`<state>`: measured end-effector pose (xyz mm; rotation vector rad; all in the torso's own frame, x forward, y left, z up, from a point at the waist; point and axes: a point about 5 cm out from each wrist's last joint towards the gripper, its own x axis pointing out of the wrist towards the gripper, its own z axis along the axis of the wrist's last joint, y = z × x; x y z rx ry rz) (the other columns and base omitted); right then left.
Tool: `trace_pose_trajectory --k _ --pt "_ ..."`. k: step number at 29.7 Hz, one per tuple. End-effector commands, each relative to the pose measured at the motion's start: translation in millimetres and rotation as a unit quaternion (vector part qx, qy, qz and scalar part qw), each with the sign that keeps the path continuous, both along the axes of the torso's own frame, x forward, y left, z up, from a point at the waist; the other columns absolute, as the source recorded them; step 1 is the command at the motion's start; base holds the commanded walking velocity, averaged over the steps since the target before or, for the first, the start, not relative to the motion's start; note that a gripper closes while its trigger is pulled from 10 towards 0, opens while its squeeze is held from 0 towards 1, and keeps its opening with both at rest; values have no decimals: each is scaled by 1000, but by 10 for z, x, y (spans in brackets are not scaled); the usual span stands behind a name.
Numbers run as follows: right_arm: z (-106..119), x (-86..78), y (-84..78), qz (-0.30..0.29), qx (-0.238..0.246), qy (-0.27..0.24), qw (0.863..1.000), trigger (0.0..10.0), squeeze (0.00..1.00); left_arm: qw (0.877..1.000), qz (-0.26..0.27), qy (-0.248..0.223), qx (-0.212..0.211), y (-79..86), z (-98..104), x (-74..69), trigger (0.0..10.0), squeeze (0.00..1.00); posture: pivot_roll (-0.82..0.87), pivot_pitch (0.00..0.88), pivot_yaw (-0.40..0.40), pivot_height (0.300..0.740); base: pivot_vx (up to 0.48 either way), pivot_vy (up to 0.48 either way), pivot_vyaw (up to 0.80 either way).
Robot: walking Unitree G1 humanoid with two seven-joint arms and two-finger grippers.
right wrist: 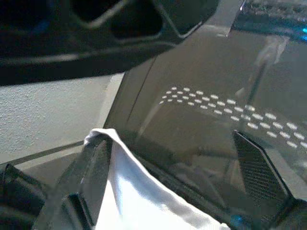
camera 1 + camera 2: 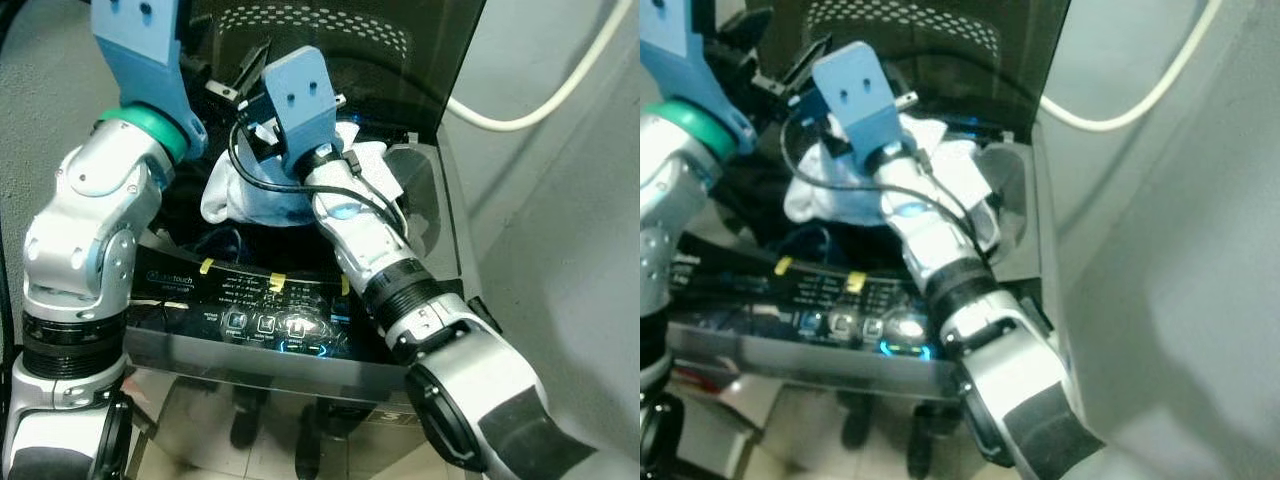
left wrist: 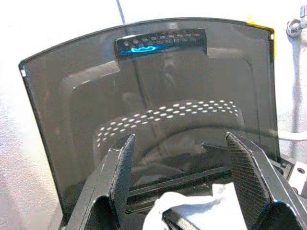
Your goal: Clothes washing
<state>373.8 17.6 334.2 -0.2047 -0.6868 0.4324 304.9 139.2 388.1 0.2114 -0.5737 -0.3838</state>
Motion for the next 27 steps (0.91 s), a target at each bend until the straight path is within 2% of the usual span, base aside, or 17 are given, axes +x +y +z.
trace_pose_trajectory --k 1,4,7,8,9,11,14,16,17,18,19,20,23,24,25,26,27 --pt "178 -96 -5 38 53 -41 997 10000 0 999 6 32 10 -16 -138 53 10000 0 166 101 -31 724 0 0 0" --pt "314 -89 -138 36 93 -55 993 10000 0 999 9 33 8 -4 -143 58 10000 0 163 100 -26 724 0 0 0" --pt "329 -37 -201 22 76 -47 996 10000 0 999 9 33 6 -6 -141 61 10000 0 162 98 -21 724 0 0 0" --pt "180 24 -161 22 -12 -27 999 10000 0 999 7 31 6 -11 -131 58 10000 0 162 99 -21 724 0 0 0" --pt "180 24 -161 22 -12 -27 999 10000 0 999 7 31 6 -11 -131 58 10000 0 162 99 -21 724 0 0 0" --pt "-124 126 -281 31 -146 6 989 10000 0 1000 4 24 4 -12 -102 41 10000 0 165 100 -20 724 0 0 0" --pt "-203 146 -354 34 -177 11 984 10000 0 1000 3 22 4 -10 -93 33 10000 0 166 100 -20 724 0 0 0" --pt "-274 180 -624 63 -172 49 982 10000 35 1000 -5 9 1 10 -76 -15 10000 0 167 100 -21 724 0 0 0" --pt "-319 175 -789 92 -157 78 980 10000 1000 1000 -12 -2 -3 19 -65 -52 10000 0 164 99 -20 724 0 0 0" --pt "-319 175 -789 92 -157 78 980 10000 1000 1000 -12 -2 -3 19 -65 -52 10000 0 164 99 -20 724 0 0 0" --pt "-356 144 -969 123 -142 101 977 10000 1000 1000 -18 -9 -3 21 -59 -79 10000 0 162 98 -19 724 0 0 0" --pt "-356 144 -969 123 -142 101 977 10000 1000 1000 -18 -9 -3 21 -59 -79 10000 0 162 98 -19 724 0 0 0" --pt "-287 49 -1319 158 -66 108 979 10000 1000 999 -30 -16 -6 13 -71 -119 10000 0 154 98 -15 724 0 0 0" --pt "-148 34 -1471 154 15 93 984 10000 694 999 -32 -16 -8 9 -79 -126 10000 0 152 95 -14 724 0 0 0" --pt "-148 34 -1471 154 15 93 984 10000 694 999 -32 -16 -8 9 -79 -126 10000 0 152 95 -14 724 0 0 0" --pt "-61 24 -1580 154 68 82 982 10000 694 999 -33 -16 -8 6 -83 -129 10000 0 152 95 -14 724 0 0 0" --pt "35 -16 -1714 163 128 66 976 10000 0 999 -34 -16 -8 4 -88 -133 10000 0 150 92 -10 724 0 0 0"
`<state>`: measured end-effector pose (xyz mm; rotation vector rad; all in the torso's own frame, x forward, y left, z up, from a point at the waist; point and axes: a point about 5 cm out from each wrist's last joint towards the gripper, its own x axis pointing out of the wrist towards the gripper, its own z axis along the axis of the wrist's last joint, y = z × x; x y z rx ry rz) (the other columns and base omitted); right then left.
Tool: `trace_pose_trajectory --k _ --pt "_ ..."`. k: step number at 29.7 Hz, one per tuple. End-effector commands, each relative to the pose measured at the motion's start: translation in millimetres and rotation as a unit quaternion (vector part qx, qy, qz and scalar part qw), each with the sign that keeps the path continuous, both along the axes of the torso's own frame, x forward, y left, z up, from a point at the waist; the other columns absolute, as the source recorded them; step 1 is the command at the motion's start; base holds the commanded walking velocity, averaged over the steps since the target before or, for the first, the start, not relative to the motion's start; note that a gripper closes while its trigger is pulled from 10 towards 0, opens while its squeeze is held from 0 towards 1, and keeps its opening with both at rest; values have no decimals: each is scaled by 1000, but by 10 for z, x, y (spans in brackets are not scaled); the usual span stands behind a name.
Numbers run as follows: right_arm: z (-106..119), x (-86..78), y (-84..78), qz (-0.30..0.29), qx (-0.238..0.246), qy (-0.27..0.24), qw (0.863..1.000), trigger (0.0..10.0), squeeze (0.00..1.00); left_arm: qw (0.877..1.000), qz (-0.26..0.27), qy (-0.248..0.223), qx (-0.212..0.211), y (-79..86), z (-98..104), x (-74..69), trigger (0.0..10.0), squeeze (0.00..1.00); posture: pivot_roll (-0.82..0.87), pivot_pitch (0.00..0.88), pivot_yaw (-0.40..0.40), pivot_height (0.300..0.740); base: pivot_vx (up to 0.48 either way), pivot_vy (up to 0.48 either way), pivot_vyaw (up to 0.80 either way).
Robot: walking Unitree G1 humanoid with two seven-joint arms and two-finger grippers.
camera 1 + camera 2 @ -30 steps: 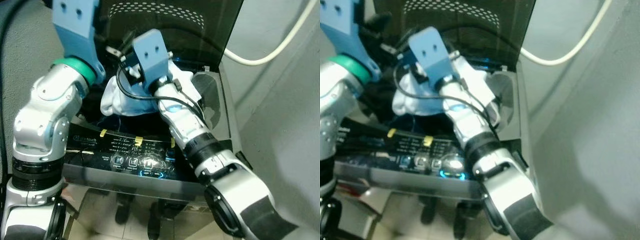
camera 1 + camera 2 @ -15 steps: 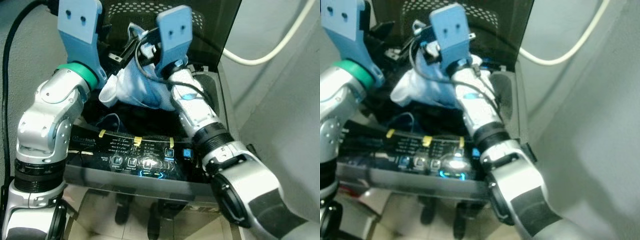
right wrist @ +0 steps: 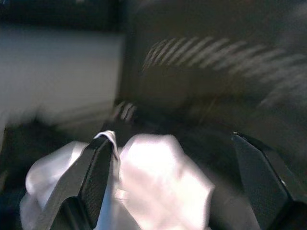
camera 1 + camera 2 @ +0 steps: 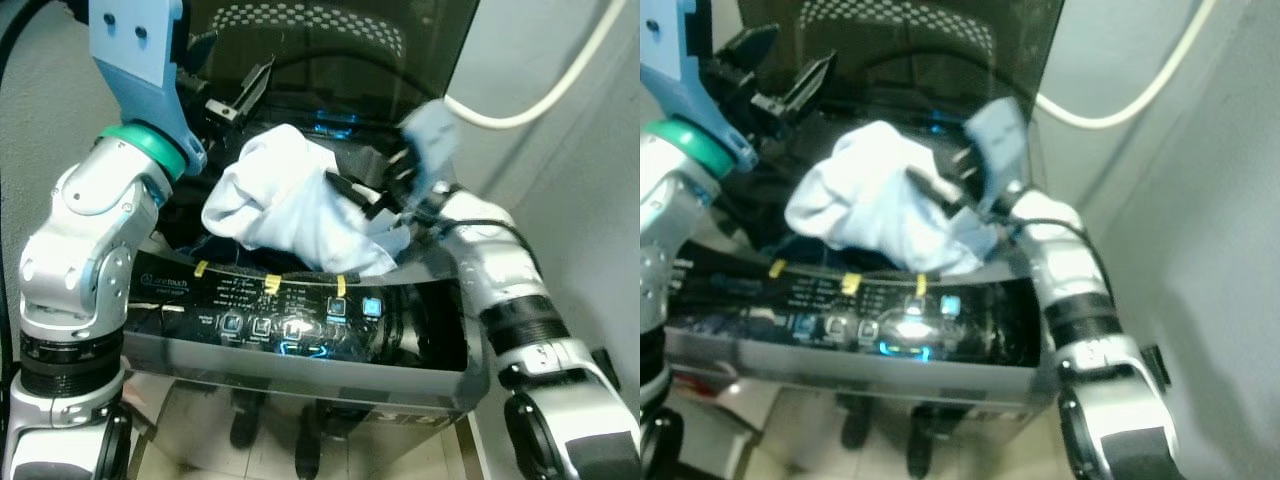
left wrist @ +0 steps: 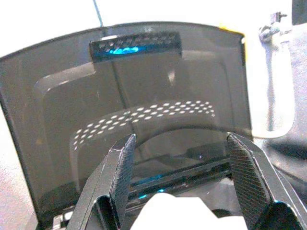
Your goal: Clothes washing
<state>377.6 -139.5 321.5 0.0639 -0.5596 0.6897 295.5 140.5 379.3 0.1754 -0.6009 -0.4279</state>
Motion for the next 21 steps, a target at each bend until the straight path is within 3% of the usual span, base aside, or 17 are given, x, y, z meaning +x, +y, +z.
trace_pose_trajectory --k 1,3,4,5,7,11,13,15,16,17,19,21 --pt "163 -54 -144 4 69 -17 997 10000 0 1000 -6 -9 4 -8 1 -38 10000 0 150 92 -10 724 0 0 0" --pt "267 -103 -371 -6 150 -31 988 10000 0 1000 -6 -9 4 -8 -5 -43 10000 0 148 89 -8 724 0 0 0" --pt "267 -103 -371 -6 150 -31 988 10000 0 1000 -6 -9 4 -8 -5 -43 10000 0 148 89 -8 724 0 0 0" --pt "281 -99 -480 -32 178 -30 983 10000 0 1000 -5 -10 4 -10 -12 -40 10000 0 144 86 -5 724 0 0 0" --pt "256 -100 -565 -59 192 -24 979 10000 0 1000 -3 -9 5 -13 -24 -36 10000 0 141 83 -5 724 0 0 0" --pt "85 -196 -501 -32 150 -10 988 10000 0 1000 0 -9 9 -18 -45 -36 10000 0 140 78 -6 724 0 0 0" --pt "-114 -342 -175 31 32 -10 999 10000 0 1000 1 -6 11 -14 -69 -34 10000 0 134 75 -4 724 0 0 0" --pt "-243 -432 111 76 -76 -19 994 10000 0 1000 -1 -4 11 -22 -94 -26 10000 0 126 74 -4 724 0 0 0" --pt "-243 -432 111 76 -76 -19 994 10000 0 1000 -1 -4 11 -22 -94 -26 10000 0 126 74 -4 724 0 0 0" --pt "-269 -463 231 99 -123 -31 987 10000 0 1000 -2 -2 12 -29 -109 -18 10000 0 119 72 -1 724 0 0 0" --pt "-269 -463 231 99 -123 -31 987 10000 0 1000 -2 -2 12 -29 -109 -18 10000 0 119 72 -1 724 0 0 0" --pt "-214 -508 514 159 -210 -69 962 10000 0 1000 -7 0 13 -58 -130 2 10000 0 108 70 1 724 0 0 0"
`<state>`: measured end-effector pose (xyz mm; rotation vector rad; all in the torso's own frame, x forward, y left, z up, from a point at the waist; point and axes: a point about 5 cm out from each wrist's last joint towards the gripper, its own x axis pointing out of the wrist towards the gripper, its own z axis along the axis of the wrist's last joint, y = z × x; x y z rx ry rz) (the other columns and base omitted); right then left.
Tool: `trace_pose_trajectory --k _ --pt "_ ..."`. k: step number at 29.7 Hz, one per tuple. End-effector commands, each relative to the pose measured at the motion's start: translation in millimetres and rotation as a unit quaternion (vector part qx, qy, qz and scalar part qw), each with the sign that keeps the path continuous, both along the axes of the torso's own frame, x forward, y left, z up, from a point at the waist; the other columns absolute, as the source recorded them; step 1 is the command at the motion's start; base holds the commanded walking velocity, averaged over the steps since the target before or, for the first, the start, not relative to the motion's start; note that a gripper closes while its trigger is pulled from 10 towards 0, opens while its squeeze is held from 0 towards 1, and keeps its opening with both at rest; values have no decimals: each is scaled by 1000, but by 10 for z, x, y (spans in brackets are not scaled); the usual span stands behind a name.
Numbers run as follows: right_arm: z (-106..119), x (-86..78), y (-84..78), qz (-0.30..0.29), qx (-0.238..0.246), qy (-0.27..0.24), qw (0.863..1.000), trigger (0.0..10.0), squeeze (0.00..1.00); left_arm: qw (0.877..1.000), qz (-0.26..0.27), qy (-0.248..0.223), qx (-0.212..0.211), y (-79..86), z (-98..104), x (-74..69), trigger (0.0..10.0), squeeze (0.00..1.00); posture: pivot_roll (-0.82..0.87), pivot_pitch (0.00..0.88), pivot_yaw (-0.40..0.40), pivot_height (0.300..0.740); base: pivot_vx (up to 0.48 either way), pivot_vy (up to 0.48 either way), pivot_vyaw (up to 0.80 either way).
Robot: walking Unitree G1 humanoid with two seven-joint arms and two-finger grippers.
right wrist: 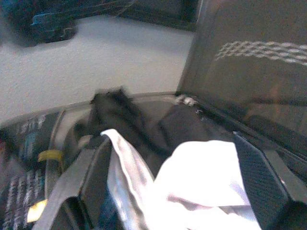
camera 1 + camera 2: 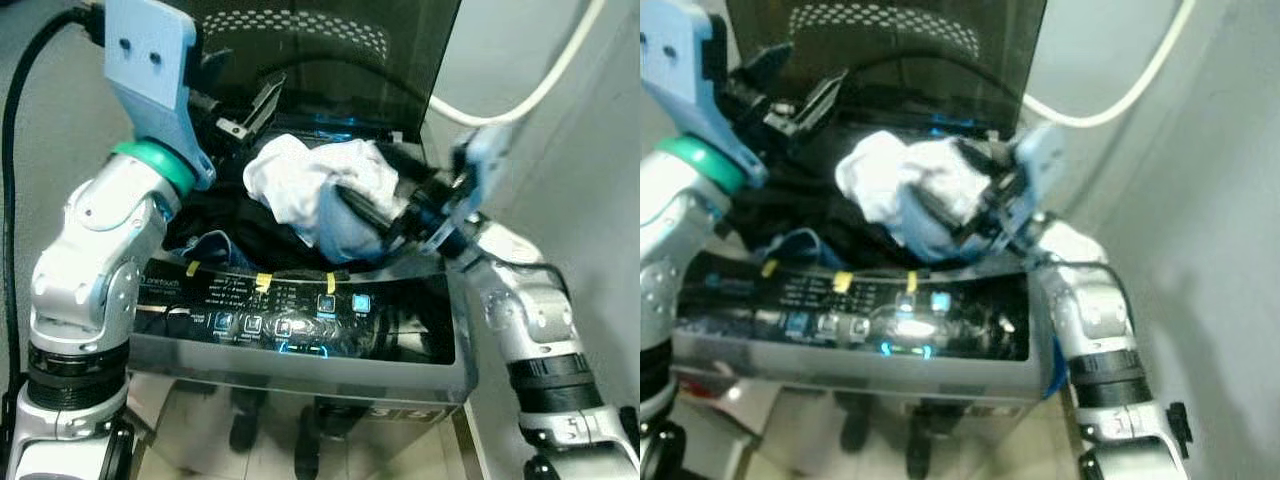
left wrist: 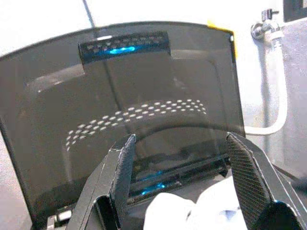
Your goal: Clothes washing
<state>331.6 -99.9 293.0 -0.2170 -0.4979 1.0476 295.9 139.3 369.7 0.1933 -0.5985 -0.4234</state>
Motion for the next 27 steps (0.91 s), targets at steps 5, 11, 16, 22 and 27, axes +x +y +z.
trace_pose_trajectory --k 5,11,16,22,27 --pt "462 267 499 -46 -103 -124 986 10000 0 1000 -18 -1 2 -65 -33 21 10000 0 103 69 -11 724 0 0 0" --pt "812 474 860 -186 -98 -158 965 10000 1000 1000 -16 -6 -3 -72 -18 15 10000 0 119 77 -33 724 0 0 0" --pt "657 534 977 -223 -178 -177 942 10000 1000 1000 -10 -12 -7 -72 -3 -14 10000 0 145 82 -57 724 0 0 0" --pt "213 572 902 -151 -332 -154 918 10000 1000 1000 3 -18 -10 -14 17 -76 10000 0 153 89 -60 724 0 0 0" --pt "-7 649 262 -70 -418 -76 903 10000 0 1000 2 -6 12 60 9 -139 10000 0 167 103 -42 724 0 0 0"
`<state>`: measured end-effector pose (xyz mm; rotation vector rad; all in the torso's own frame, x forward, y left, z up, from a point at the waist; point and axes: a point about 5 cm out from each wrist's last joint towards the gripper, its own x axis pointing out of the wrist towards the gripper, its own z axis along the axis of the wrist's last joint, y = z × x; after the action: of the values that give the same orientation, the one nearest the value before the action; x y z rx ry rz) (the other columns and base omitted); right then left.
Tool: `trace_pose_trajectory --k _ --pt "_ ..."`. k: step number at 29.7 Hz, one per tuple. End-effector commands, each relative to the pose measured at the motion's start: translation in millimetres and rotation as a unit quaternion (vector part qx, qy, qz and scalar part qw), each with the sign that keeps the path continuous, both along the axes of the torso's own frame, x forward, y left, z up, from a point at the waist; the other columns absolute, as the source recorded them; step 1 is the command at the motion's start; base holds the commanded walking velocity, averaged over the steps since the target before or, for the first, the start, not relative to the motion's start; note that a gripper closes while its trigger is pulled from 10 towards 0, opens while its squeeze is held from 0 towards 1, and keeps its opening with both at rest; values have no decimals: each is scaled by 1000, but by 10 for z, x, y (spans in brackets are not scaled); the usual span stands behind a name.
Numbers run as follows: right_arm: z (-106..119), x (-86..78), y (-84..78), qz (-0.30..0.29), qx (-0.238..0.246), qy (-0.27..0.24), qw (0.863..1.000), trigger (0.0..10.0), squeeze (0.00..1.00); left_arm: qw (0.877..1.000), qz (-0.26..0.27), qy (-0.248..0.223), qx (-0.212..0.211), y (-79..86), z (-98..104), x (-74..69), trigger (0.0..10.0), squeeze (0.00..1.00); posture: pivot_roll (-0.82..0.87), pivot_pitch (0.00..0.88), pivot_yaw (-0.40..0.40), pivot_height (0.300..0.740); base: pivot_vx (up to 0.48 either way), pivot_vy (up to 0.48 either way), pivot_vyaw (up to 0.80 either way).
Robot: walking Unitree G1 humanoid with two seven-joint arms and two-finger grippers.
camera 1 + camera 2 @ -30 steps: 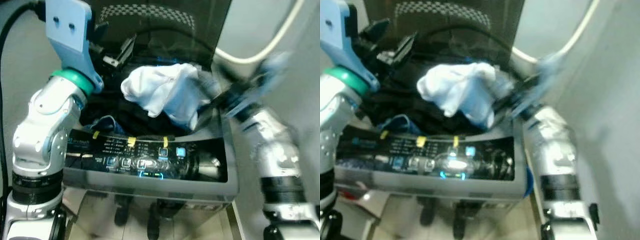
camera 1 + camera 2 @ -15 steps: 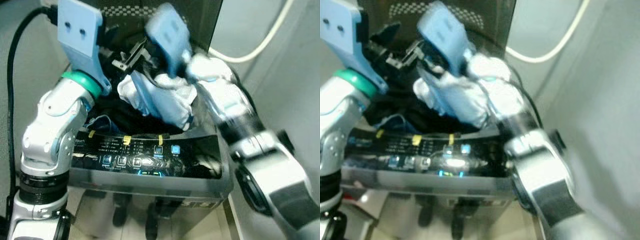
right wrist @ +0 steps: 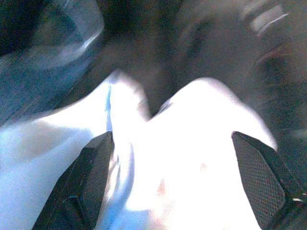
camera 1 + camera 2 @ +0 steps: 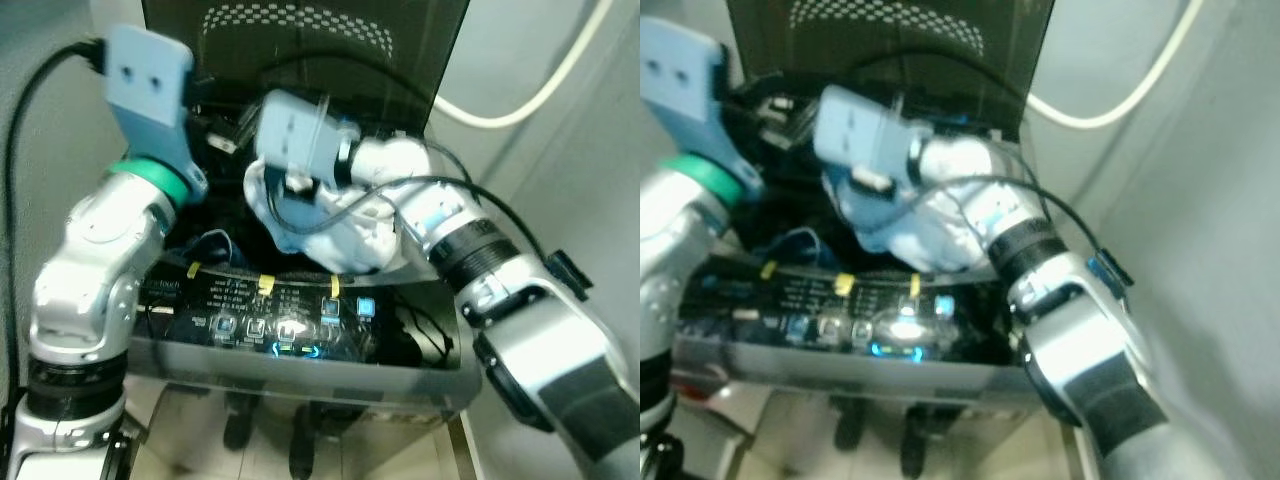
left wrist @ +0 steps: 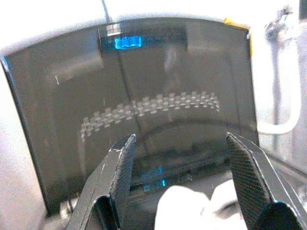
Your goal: Clothes washing
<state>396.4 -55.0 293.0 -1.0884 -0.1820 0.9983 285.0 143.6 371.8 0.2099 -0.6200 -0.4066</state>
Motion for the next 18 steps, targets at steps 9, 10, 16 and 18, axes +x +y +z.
trace_pose_trajectory --k 9,10,16,18 --pt "217 -84 -872 26 106 115 987 10000 0 999 5 28 37 152 -103 -105 10000 0 165 101 -27 724 0 0 0" --pt "244 -93 -1001 14 130 118 984 10000 0 999 5 31 37 145 -123 -109 10000 0 164 101 -25 724 0 0 0" --pt "397 -205 -1368 37 239 131 961 10000 0 998 1 40 40 134 -161 -117 10000 0 155 99 -18 724 0 0 0" --pt "515 -244 -1424 62 332 126 933 10000 0 998 -2 42 36 122 -163 -114 10000 0 151 97 -16 724 0 0 0"
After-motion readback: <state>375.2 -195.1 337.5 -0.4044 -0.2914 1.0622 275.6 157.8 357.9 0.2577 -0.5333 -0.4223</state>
